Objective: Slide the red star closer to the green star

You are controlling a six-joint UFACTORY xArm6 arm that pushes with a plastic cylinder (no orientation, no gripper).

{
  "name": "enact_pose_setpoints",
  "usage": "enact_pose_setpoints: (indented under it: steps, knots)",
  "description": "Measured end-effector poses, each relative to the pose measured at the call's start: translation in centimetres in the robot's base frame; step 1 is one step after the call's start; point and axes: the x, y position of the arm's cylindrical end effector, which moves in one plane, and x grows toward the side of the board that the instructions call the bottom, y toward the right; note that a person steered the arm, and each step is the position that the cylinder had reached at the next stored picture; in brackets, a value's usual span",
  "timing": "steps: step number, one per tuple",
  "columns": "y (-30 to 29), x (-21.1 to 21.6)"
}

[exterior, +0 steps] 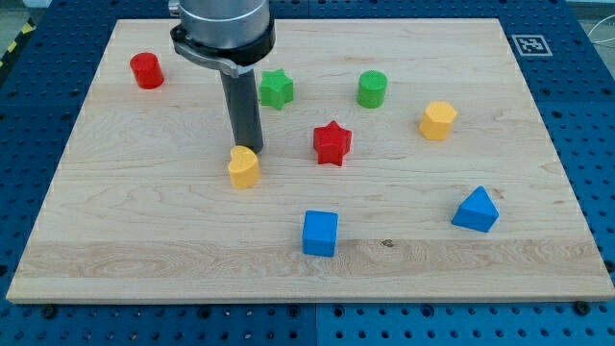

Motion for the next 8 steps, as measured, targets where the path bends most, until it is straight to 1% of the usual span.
enact_pose_setpoints:
  steps: [2,4,6,8]
  knots:
    - [1.6,1.8]
    - [4.8,2.3]
    - [6.5,4.8]
    - [11.7,5.1]
